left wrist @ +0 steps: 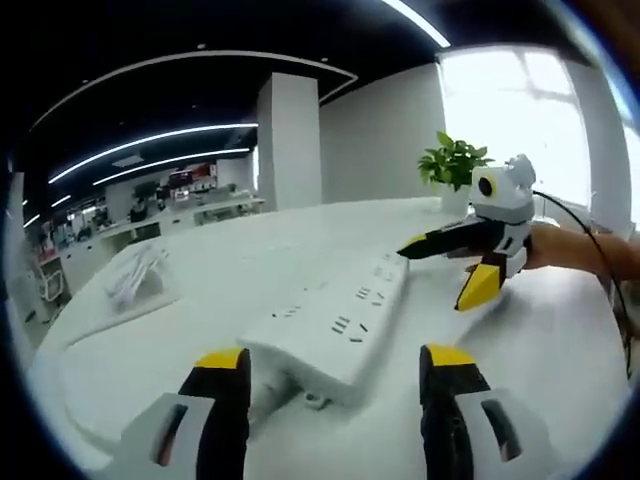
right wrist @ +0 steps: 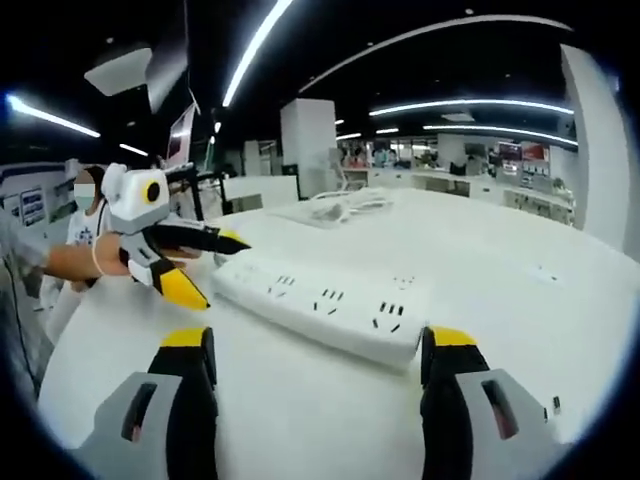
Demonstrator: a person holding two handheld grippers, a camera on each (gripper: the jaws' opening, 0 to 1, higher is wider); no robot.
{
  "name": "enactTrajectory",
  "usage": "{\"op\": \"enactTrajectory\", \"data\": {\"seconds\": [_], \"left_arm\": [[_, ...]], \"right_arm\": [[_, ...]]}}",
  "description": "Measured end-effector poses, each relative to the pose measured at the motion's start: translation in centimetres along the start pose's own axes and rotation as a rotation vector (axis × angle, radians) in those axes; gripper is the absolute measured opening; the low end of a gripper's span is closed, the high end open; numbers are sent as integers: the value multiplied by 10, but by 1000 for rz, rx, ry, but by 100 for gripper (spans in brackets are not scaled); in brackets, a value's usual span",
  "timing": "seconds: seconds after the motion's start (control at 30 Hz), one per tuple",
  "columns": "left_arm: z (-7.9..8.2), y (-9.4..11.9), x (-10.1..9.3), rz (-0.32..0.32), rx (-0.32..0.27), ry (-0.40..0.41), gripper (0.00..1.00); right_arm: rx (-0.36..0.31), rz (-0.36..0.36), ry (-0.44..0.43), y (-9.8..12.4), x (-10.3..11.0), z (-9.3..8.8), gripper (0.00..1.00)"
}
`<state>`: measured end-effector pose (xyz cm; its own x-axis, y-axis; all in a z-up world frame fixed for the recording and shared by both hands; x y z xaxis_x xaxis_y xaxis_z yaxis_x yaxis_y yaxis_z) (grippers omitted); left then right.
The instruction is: Straighten the power strip on the desk, plug the charger into it
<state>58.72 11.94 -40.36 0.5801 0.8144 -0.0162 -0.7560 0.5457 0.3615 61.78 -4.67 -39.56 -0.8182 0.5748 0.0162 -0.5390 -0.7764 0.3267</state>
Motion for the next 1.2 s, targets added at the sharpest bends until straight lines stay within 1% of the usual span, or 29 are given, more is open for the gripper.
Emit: {"op": "enactTrajectory", "data": {"seconds": [0.1,0.23,0.43,0.57,0.67,0.77,0.97,1.2], "left_arm": [[-2,-1,1,0,9,-10,65],[-2,-2,2,-7,8,-3,64],[-4,-4,4,-6,27,-11,63],[-5,-4,4,-6,32,-18,63],[-5,-4,5,-4,33,-19,61],[-4,-4,7,-2,32,-13,59],[-4,-3,8,-1,33,-9,58],[-3,-5,12,11,27,3,58]], "right_arm": [[1,-7,4,-1,-1,0,81],[7,-12,10,-3,-3,-1,80],[5,-12,-8,-6,-9,-2,76],[12,-18,9,-6,-11,-3,72],[1,-26,5,-5,-14,-4,68],[-10,-26,-5,-5,-16,-3,68],[-4,-28,-2,-5,-16,-3,68],[6,-45,37,-1,-17,-5,60]]}}
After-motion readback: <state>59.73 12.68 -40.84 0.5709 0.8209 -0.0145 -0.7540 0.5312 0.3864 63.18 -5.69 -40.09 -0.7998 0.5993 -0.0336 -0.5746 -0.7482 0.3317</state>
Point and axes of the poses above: the point that each gripper's makers call its tool centre point, and the gripper's own axes: y roughly backward along the fingers, x roughly to its left, z roughly out of its top, the point moved 3 cm from there along y, roughly backward along the fingers, and after that the axes turned 1 degree about z, right-handed, at the moved point
